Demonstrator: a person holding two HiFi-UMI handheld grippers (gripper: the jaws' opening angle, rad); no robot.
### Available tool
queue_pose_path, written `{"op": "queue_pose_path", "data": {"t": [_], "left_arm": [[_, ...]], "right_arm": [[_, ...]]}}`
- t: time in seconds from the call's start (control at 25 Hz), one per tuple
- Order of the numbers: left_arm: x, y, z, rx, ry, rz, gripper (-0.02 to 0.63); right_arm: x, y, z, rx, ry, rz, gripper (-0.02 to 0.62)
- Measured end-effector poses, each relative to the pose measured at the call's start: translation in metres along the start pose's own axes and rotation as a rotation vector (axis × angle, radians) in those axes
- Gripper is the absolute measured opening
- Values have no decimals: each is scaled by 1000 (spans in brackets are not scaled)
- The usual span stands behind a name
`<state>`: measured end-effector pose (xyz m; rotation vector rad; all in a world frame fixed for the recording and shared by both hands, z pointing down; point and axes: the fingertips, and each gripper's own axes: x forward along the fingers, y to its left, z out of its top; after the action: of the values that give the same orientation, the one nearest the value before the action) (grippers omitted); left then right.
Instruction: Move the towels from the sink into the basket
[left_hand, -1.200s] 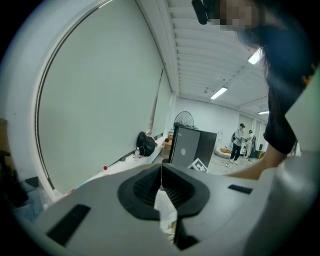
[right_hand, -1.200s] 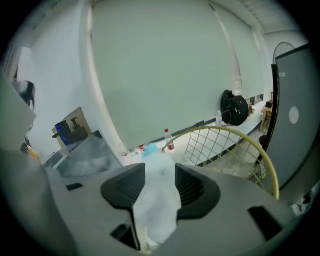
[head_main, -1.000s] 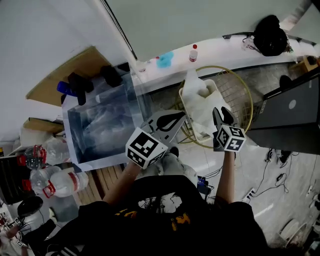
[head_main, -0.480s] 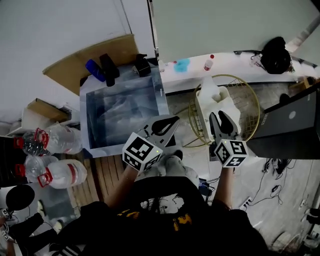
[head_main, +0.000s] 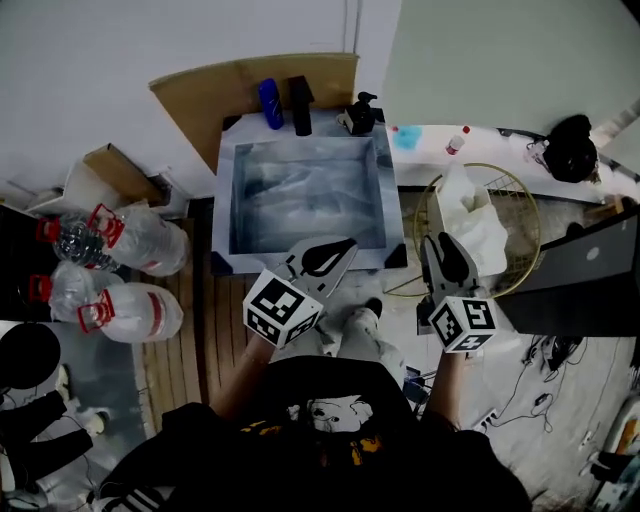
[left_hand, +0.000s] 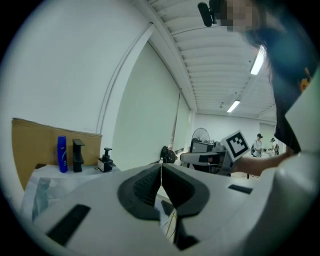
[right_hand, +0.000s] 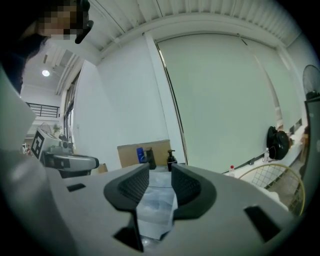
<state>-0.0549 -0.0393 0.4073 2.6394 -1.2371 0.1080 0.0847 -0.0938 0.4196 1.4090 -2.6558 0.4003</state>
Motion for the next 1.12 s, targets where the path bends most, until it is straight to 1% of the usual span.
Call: {"op": "queue_pose_path", "data": {"t": [0.12,0.24,0.48,0.8,1.0,1.12], "left_arm": [[-33,9,-7,-18,-12,40,8],[-58,15,-7,-37,-37,89,8],[-80,8,-3,-40,-70,160,8],[-87,-11,-4,-68,-81,256,8],[-76,-29,-3,-57,-63,281,8],[-74,-36,-1,-51,-61,298,8]], "right_arm": [[-1,36,1,-25,-5,37,130],[1,65,4,-44,-6,85,102],[2,100,9,-84,-3,188,63],[-15,117,1,-104,23,305,21],[-27,111,3,-173,21,344,8],[-31,107,5,-169,13,361,6]]}}
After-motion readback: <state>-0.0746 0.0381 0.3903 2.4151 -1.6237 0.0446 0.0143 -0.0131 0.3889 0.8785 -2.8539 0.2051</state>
